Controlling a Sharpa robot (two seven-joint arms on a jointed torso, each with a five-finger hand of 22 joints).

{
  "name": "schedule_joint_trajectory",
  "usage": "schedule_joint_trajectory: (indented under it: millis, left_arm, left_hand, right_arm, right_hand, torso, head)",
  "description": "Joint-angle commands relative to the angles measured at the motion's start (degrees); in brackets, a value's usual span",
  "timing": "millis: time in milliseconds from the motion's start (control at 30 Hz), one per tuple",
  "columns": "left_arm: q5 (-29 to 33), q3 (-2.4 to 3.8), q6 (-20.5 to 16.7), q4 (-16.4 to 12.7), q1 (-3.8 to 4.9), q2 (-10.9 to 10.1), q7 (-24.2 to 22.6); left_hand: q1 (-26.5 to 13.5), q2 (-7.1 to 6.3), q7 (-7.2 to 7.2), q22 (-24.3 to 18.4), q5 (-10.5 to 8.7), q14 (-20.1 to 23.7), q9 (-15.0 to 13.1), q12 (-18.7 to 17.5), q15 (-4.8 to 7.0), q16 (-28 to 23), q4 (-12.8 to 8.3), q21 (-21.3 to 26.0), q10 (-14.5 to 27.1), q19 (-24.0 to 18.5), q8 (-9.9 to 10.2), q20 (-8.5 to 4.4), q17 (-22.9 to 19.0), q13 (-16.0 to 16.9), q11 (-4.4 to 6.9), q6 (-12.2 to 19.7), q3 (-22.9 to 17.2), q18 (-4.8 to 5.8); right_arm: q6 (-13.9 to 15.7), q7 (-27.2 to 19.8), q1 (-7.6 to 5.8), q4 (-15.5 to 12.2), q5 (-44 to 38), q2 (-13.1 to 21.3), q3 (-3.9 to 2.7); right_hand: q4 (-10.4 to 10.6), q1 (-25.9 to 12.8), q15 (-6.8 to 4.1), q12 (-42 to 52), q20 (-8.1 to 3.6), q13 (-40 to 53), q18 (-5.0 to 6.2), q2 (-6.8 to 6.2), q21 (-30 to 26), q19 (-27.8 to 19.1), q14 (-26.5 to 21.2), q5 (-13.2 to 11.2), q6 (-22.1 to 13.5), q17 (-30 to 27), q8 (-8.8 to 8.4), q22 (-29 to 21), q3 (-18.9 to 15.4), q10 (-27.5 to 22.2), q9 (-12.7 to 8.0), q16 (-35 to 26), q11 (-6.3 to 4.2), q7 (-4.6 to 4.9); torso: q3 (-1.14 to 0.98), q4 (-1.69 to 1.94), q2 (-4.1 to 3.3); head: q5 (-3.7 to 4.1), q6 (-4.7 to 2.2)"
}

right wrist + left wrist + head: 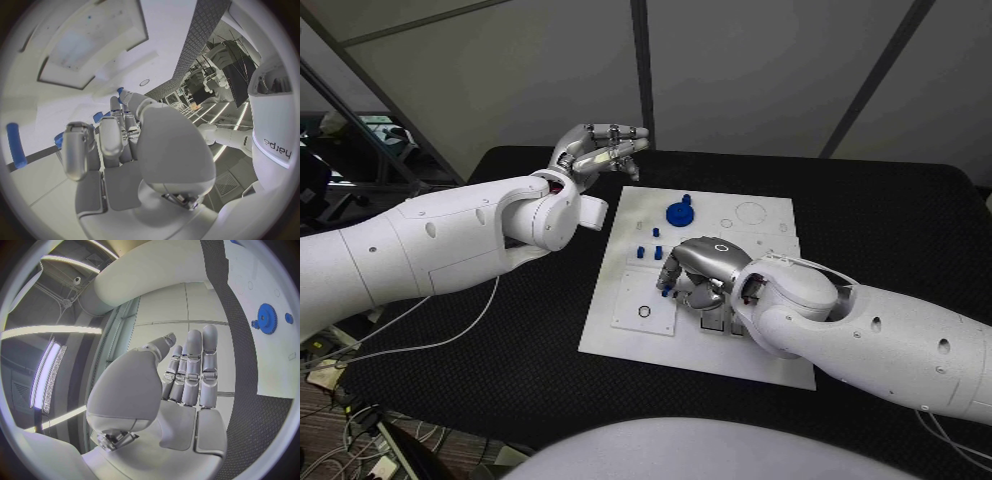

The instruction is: Assemble the parts on the task board

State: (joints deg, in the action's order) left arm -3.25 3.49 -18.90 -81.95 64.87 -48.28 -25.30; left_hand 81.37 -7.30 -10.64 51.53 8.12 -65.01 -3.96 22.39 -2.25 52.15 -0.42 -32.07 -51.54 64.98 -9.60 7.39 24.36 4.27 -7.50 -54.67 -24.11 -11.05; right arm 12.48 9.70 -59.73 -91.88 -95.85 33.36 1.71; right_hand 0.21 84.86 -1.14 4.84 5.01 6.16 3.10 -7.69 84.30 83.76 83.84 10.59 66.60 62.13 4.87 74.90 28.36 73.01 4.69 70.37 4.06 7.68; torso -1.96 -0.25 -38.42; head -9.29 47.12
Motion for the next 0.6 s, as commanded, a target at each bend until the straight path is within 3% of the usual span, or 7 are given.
schedule_joint_trajectory:
  millis: [33,200,300,400,600]
  left_arm:
    - [0.13,0.07,0.63,0.0,0.1,0.11,-0.02]
    - [0.13,0.07,0.67,0.04,0.1,0.18,0.02]
    - [0.13,0.07,0.72,0.06,0.1,0.21,0.04]
    - [0.13,0.08,0.76,0.09,0.1,0.24,0.06]
    - [0.13,0.08,0.83,0.22,0.1,0.29,0.17]
  left_hand:
    - [0.08,0.26,-0.28,-0.01,-0.32,0.31,0.08,0.32,0.01,0.18,-0.29,0.34,0.53,-0.52,-0.33,0.07,-0.05,-0.09,0.05,0.11,0.12,0.65]
    - [0.08,0.26,-0.28,-0.01,-0.32,0.31,0.08,0.32,0.01,0.18,-0.29,0.34,0.53,-0.52,-0.33,0.07,-0.05,-0.09,0.05,0.11,0.12,0.65]
    - [0.08,0.26,-0.28,-0.01,-0.32,0.31,0.08,0.32,0.01,0.18,-0.29,0.34,0.53,-0.52,-0.33,0.07,-0.05,-0.09,0.05,0.11,0.12,0.65]
    - [0.08,0.26,-0.28,-0.01,-0.32,0.31,0.08,0.32,0.01,0.18,-0.29,0.34,0.53,-0.52,-0.33,0.07,-0.05,-0.09,0.05,0.11,0.12,0.65]
    - [0.08,0.26,-0.28,-0.01,-0.32,0.31,0.08,0.32,0.01,0.18,-0.29,0.34,0.53,-0.52,-0.33,0.07,-0.05,-0.09,0.05,0.11,0.12,0.65]
  right_arm:
    - [-1.27,0.43,0.01,0.05,-0.98,-0.13,0.02]
    - [-1.63,0.62,0.03,0.27,-1.19,-0.33,0.03]
    - [-1.55,0.3,0.04,0.5,-1.23,-0.46,0.04]
    - [-1.11,-0.08,0.04,0.62,-1.19,-0.53,0.07]
    - [0.22,-0.67,0.04,0.56,-1.23,-0.46,0.12]
  right_hand:
    - [-0.12,-0.25,0.18,0.19,0.18,0.05,-0.9,0.22,0.15,0.01,1.77,0.27,-0.06,-0.09,-0.35,6.75,0.12,0.68,-0.07,0.02,-0.36,0.38]
    - [-0.12,-0.86,0.33,-0.16,0.3,0.05,-0.69,0.03,-0.37,-0.65,1.52,0.15,-0.54,-0.86,-0.67,5.98,-0.02,0.2,-0.19,-0.49,-0.21,0.56]
    - [0.46,-2.86,1.16,-1.32,0.85,-0.62,-0.06,-1.16,-2.1,-2.69,0.68,0.94,-4.31,-3.49,-1.5,3.52,-0.61,-2.85,-0.95,-2.46,0.65,1.41]
    - [1.05,-4.62,1.63,-1.3,1.4,-1.65,0.73,-2.48,-4.3,-5.14,-0.09,1.26,-7.69,-6.24,-1.43,0.51,-1.4,-6.49,-1.07,-4.54,1.27,1.37]
    - [1.28,-5.38,1.77,-1.01,1.69,-2.11,1.14,-2.95,-5.52,-6.38,-0.54,1.24,-8.18,-7.94,-1.2,-1.04,-2.0,-7.9,-0.87,-5.82,1.55,1.38]
  torso:
    - [0.01,-0.03,0.02]
    - [0.01,-0.05,0.02]
    - [0.03,-0.04,0.03]
    - [0.04,-0.05,0.04]
    - [-0.02,-0.06,0.05]
  head:
    - [-0.03,0.02]
    - [0.0,0.08]
    - [0.01,0.11]
    - [0.01,0.15]
    - [-0.05,0.18]
